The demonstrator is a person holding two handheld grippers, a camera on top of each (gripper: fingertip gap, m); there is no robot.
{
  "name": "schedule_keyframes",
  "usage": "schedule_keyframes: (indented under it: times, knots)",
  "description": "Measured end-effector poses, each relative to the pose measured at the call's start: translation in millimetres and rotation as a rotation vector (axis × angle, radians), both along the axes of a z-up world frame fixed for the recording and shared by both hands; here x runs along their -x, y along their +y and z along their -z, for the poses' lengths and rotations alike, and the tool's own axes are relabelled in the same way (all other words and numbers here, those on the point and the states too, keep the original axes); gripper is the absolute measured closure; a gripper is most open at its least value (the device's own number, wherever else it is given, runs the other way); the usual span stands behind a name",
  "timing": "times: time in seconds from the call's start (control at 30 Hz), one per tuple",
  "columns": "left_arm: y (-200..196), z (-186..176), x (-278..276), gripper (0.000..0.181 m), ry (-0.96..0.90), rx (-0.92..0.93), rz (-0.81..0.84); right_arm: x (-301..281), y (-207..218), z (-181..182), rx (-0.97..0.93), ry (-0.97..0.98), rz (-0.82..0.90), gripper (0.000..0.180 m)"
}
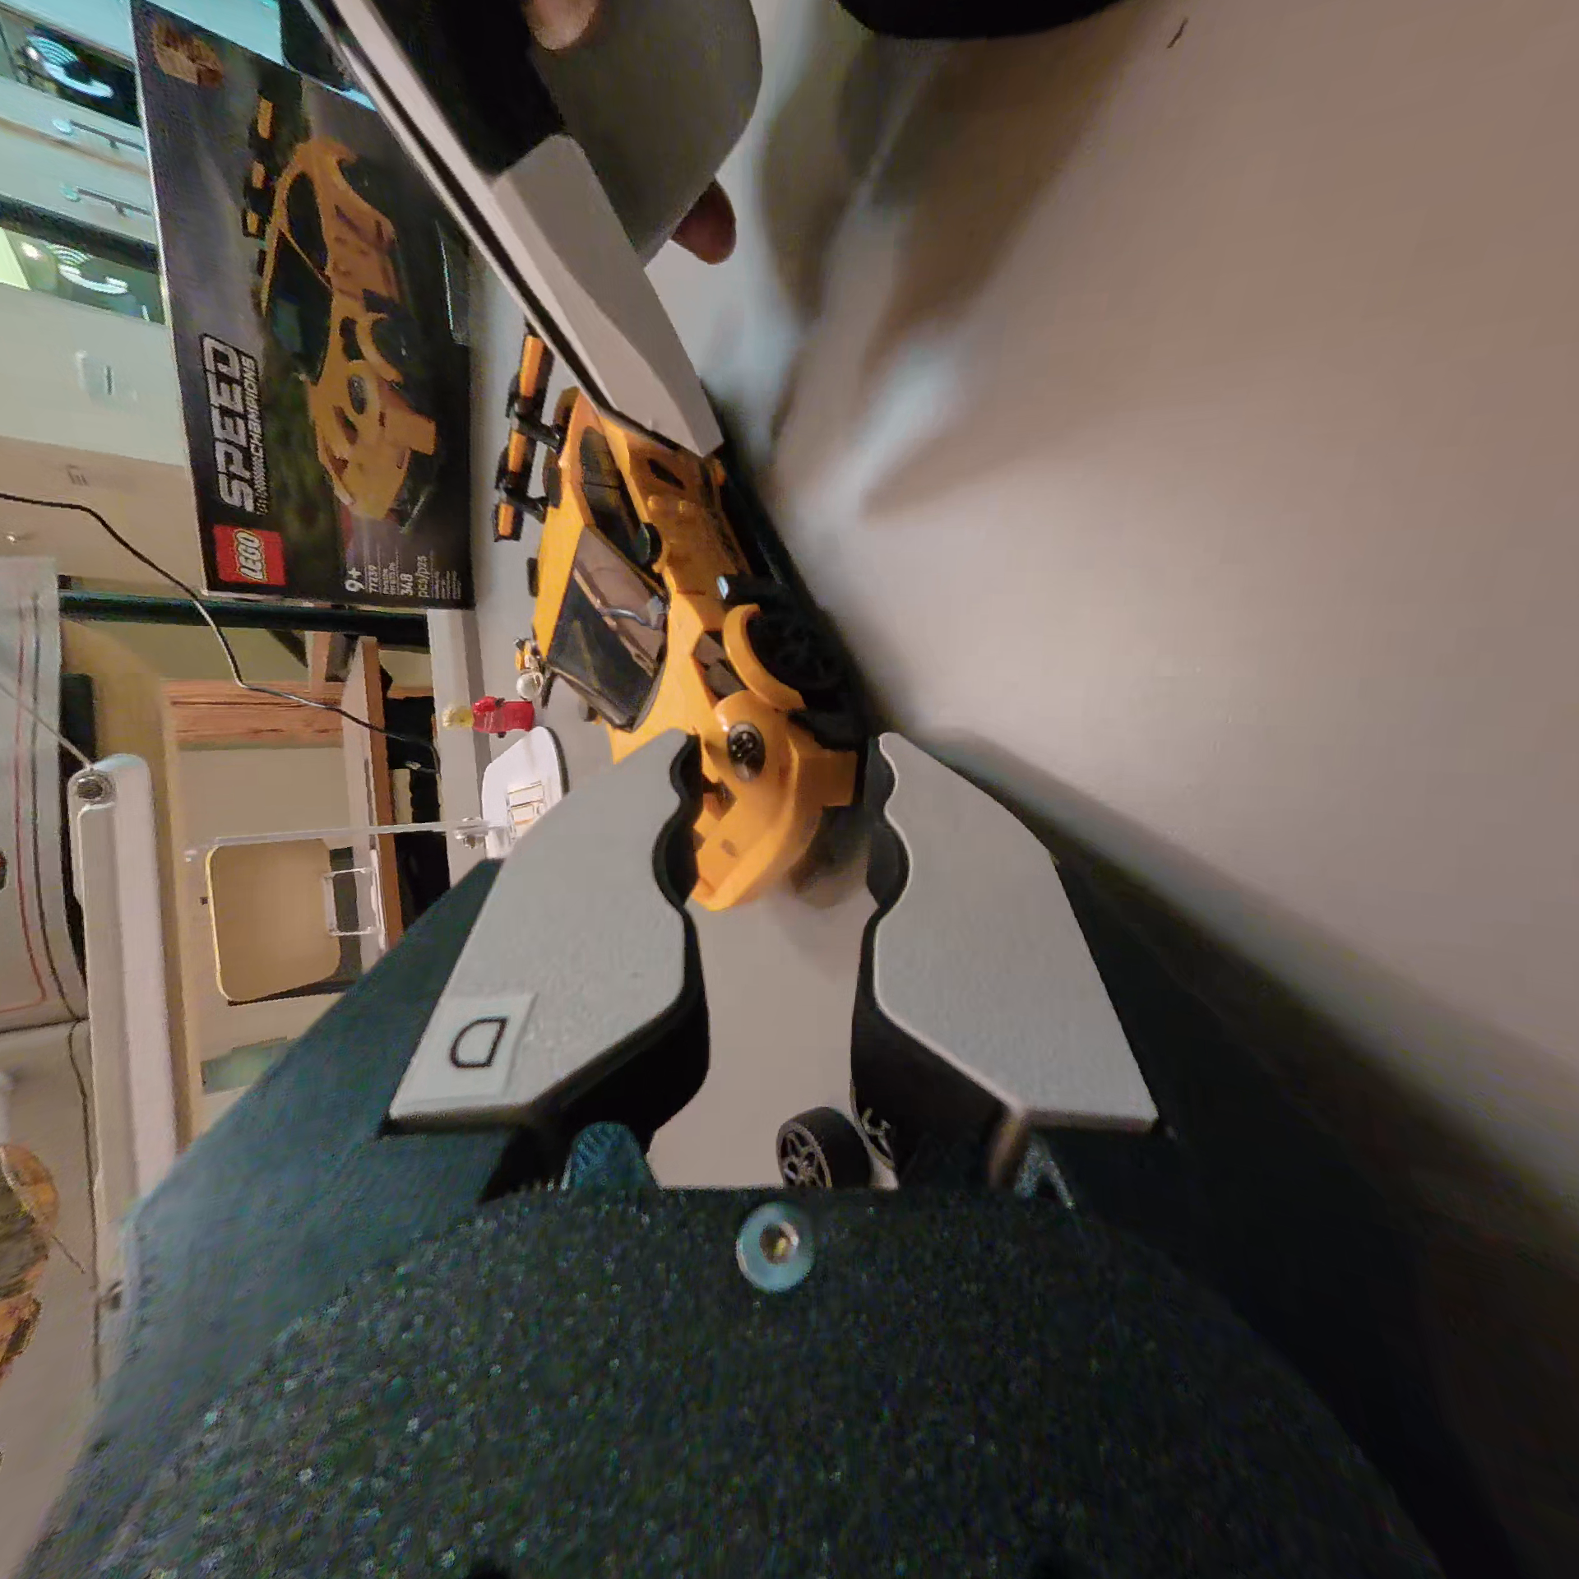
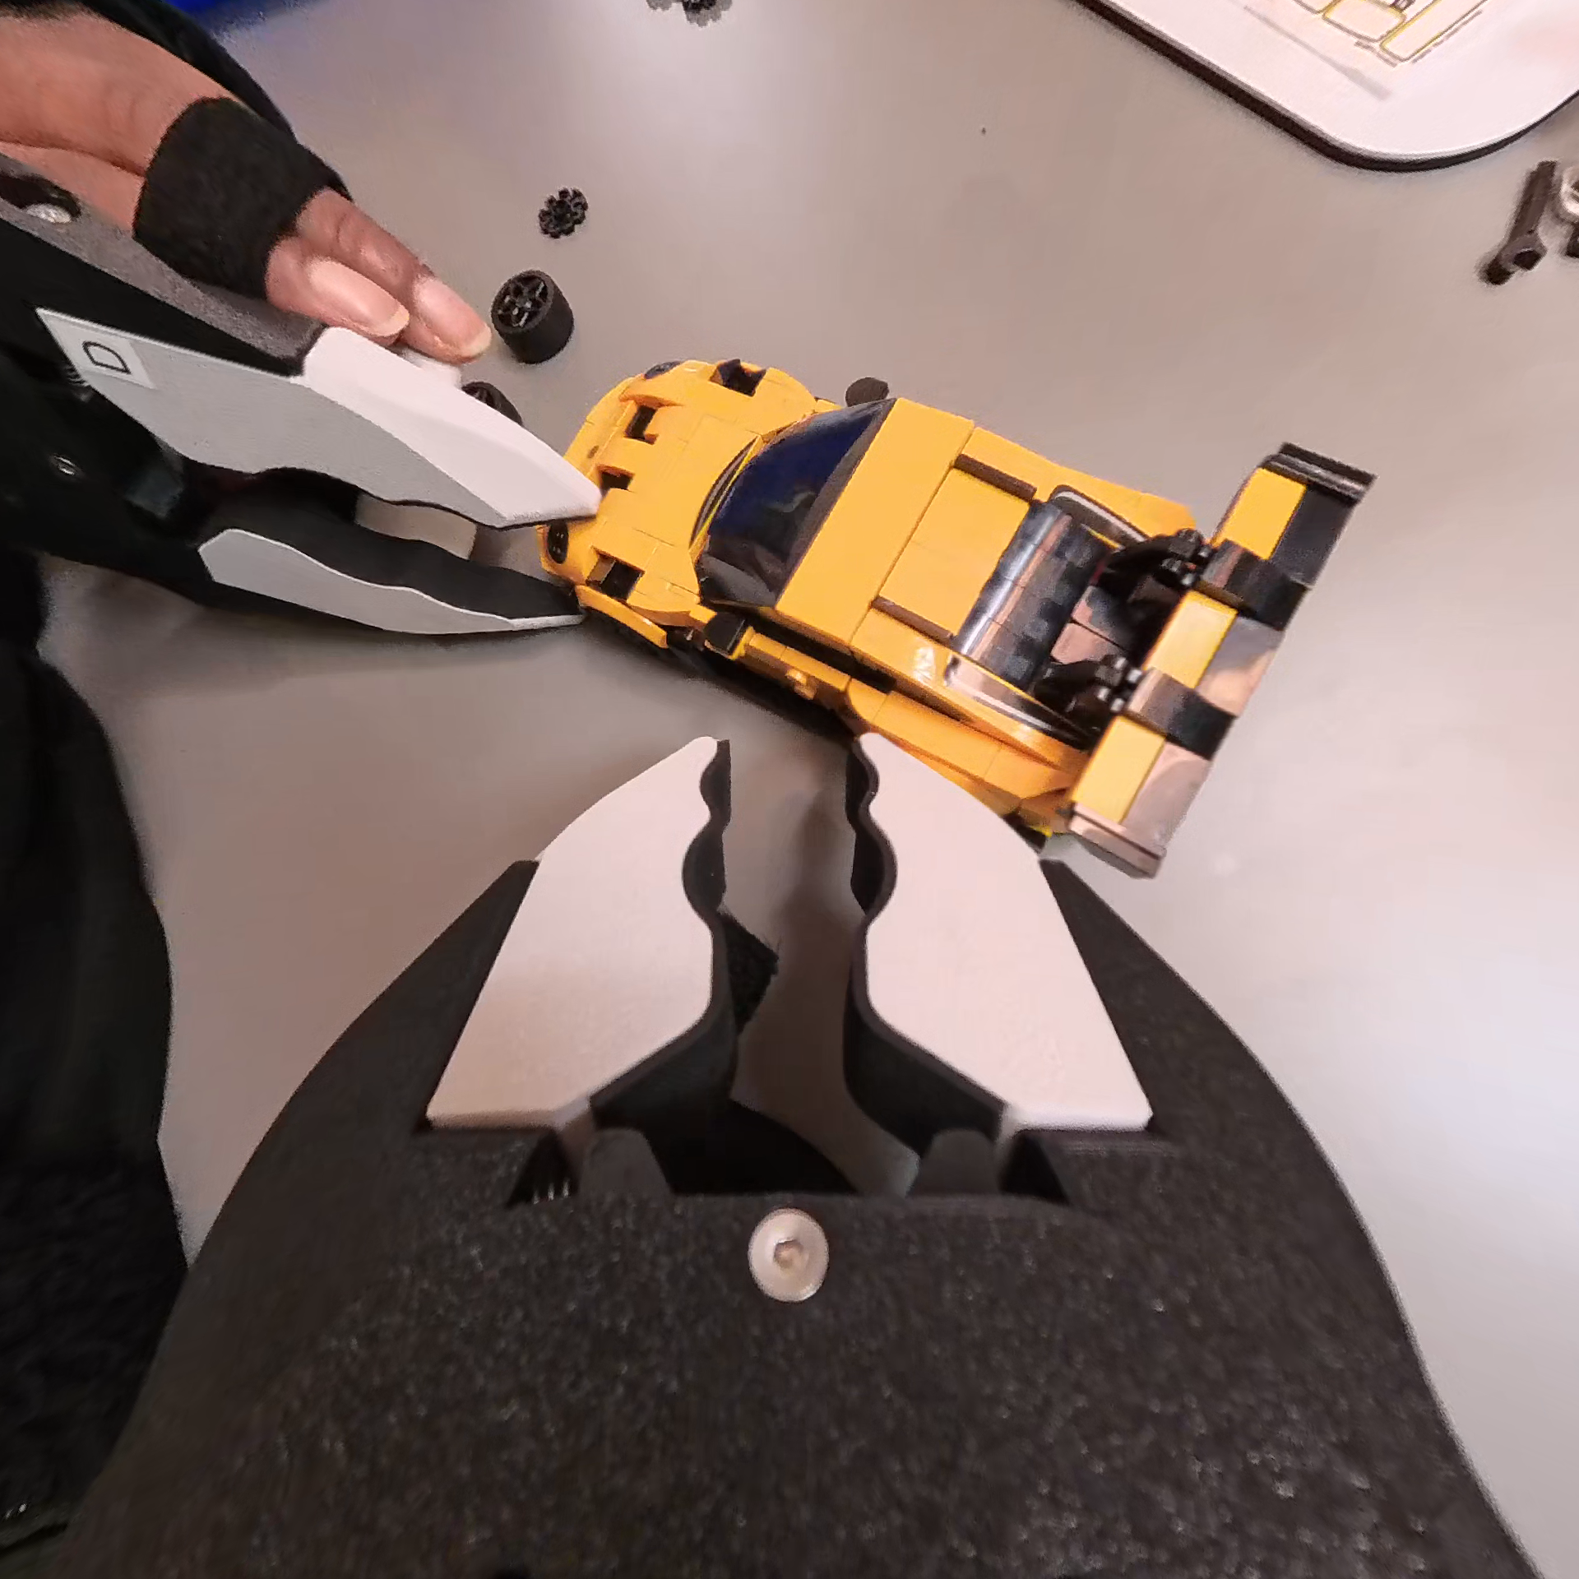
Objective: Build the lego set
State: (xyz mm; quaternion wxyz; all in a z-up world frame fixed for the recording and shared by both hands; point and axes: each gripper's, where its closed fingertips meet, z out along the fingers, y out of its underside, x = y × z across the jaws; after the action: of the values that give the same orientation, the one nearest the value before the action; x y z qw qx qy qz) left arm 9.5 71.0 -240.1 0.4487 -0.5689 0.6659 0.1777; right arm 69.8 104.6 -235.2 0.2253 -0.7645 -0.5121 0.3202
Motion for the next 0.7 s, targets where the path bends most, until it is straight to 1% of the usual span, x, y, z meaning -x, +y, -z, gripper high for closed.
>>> schedule_keyframes:
  times: [0.07,0.17,0.23,0.3,0.33,0.4,0.47,0.57,0.63,0.7]
  knots:
    - [-2,-2,-1,0.139,-0.023,0.027,0.017,0,0,1,-0.006,-0.008,-0.004,0.154]
    - [-9,-6,2,0.123,-0.078,0.11,0.037,0,-1,2,-0.014,-0.021,-0.006,0.154]
    - [-16,-6,4,0.113,-0.16,0.247,0.057,-2,-2,3,-0.018,-0.037,-0.006,0.153]
    - [-18,-9,8,0.111,-0.283,0.406,0.039,-4,-3,2,-0.024,-0.049,-0.004,0.152]
    - [-15,-9,13,0.108,-0.301,0.445,0.023,-5,-3,2,-0.028,-0.052,0.0,0.152]
    - [-13,-9,20,0.107,-0.29,0.438,0.055,-6,-3,0,-0.033,-0.053,0.011,0.152]
    - [-11,-15,20,0.11,-0.397,0.509,0.048,-8,-1,1,-0.055,-0.071,0.023,0.151]
    - [5,-23,24,0.109,-0.579,0.672,-0.049,-13,2,3,-0.094,-0.106,0.06,0.148]
    - [18,-21,27,0.109,-0.655,0.764,-0.13,-14,5,1,-0.103,-0.115,0.118,0.144]
    - [25,-20,25,0.11,-0.716,0.829,-0.161,-14,8,0,-0.119,-0.109,0.169,0.141]
